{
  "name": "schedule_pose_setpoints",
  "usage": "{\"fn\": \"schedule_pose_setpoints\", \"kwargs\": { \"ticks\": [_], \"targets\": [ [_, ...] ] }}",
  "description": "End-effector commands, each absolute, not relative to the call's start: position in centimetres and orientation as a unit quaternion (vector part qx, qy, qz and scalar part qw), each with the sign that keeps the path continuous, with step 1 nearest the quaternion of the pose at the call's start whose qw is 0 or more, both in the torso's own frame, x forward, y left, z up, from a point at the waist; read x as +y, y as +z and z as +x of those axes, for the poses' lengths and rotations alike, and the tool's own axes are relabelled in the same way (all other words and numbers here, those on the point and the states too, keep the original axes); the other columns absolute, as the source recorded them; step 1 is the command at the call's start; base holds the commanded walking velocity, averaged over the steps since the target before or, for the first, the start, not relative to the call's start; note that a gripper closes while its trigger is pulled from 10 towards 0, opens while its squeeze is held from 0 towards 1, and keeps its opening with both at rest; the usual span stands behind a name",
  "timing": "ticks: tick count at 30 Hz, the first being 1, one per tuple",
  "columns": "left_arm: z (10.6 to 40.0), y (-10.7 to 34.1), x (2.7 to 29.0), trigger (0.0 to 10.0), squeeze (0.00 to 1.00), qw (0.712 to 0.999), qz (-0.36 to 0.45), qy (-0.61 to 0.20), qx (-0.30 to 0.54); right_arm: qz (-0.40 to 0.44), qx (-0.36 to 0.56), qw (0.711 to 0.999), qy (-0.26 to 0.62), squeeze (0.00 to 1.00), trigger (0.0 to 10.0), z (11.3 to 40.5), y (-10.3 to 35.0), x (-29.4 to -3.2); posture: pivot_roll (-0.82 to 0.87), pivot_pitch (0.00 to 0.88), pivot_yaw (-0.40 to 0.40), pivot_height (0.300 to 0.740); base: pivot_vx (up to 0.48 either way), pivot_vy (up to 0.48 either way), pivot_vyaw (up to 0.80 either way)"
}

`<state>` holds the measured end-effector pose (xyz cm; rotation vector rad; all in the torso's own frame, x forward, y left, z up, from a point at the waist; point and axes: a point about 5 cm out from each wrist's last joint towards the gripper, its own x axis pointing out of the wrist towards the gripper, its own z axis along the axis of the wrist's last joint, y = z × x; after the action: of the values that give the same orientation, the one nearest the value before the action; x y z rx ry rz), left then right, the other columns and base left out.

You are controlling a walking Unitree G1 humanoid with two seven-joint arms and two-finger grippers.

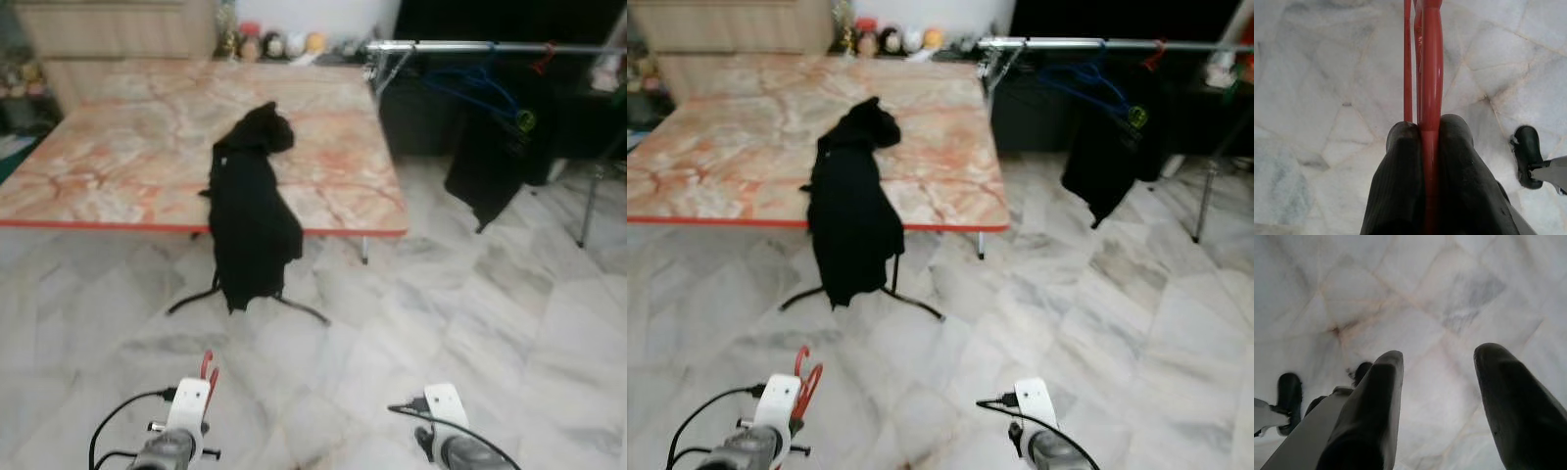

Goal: Hang hanger

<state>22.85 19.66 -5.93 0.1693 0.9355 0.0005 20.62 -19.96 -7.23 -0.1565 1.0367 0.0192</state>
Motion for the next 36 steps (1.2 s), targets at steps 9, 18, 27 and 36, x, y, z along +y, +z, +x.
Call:
{"fn": "schedule_pose_setpoints", "kwargs": {
  "ticks": [9, 18, 27, 36],
  "targets": [
    [22.92, -5.87, 19.82, 10.0, 0.0, 0.886, 0.098, -0.012, 0.454, -0.077, 0.484, 0.871, 0.013, 0.0, 10.0, 21.14, -6.94, -19.91, -0.03, 0.0, -0.024, 0.74, 0.0, 0.0, 0.0],
    [23.06, -5.8, 19.77, 10.0, 0.0, 0.884, 0.104, -0.02, 0.455, -0.089, 0.485, 0.87, 0.022, 0.0, 10.0, 21.3, -6.83, -19.99, -0.04, 0.0, -0.025, 0.74, 0.0, -0.157, 0.0],
    [23.08, -5.78, 19.78, 10.0, 0.0, 0.883, 0.109, -0.028, 0.456, -0.09, 0.485, 0.87, 0.024, 0.0, 10.0, 21.3, -6.83, -19.98, -0.05, 0.0, -0.021, 0.74, 0.0, -0.305, 0.0],
    [23.15, -5.72, 19.83, 10.0, 0.0, 0.883, 0.111, -0.03, 0.456, -0.091, 0.481, 0.872, 0.028, 0.0, 10.0, 21.43, -6.76, -19.91, -0.05, 0.0, -0.019, 0.74, 0.0, -0.313, 0.0]
  ]
}}
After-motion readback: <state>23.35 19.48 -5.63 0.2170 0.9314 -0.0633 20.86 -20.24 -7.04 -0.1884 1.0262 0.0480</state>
